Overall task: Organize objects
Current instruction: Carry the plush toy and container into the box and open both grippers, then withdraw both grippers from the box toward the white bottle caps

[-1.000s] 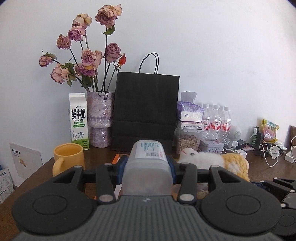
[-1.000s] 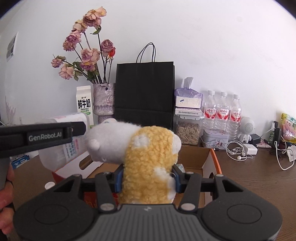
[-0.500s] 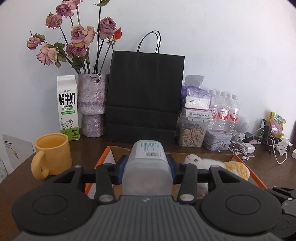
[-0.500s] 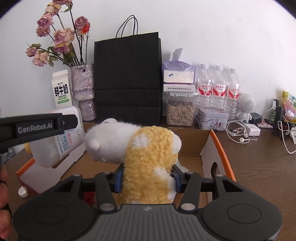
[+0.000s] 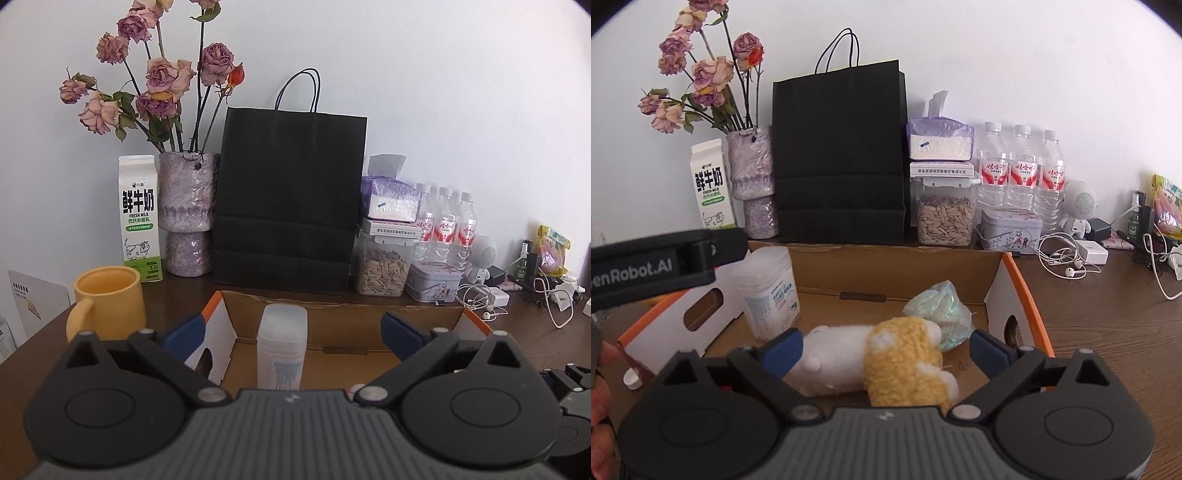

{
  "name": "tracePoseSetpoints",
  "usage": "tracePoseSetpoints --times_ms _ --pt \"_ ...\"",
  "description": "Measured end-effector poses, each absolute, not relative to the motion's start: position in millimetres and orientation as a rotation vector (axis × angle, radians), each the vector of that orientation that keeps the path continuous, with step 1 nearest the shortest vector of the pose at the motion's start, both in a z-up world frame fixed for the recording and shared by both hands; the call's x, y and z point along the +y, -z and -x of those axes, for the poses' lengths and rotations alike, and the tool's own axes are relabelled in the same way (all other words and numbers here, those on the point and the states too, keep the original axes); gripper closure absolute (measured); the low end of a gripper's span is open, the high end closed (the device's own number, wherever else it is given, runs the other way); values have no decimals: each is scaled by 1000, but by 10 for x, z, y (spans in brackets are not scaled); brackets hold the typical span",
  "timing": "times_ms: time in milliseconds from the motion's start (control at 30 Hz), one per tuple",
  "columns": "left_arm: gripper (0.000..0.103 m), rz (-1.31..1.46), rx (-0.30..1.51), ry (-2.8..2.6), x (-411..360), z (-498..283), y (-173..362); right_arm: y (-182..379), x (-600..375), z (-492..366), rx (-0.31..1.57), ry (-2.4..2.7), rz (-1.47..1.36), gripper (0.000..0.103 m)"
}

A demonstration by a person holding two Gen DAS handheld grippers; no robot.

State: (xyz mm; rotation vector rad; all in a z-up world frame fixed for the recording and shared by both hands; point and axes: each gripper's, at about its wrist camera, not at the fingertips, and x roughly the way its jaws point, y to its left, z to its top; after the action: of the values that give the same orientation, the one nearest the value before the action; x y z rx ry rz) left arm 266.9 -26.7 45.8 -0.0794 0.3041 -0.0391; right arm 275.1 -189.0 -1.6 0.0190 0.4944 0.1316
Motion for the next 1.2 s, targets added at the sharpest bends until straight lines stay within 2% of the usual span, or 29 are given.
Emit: tracePoseSetpoints --times_ms 467,1200 --pt "0 108 296 60 -201 -2462 -581 -122 -1959 -2559 445 -159 -24 6" --pt "0 80 344 53 70 -1604 -598 -178 -2349 -1434 389 -215 85 0"
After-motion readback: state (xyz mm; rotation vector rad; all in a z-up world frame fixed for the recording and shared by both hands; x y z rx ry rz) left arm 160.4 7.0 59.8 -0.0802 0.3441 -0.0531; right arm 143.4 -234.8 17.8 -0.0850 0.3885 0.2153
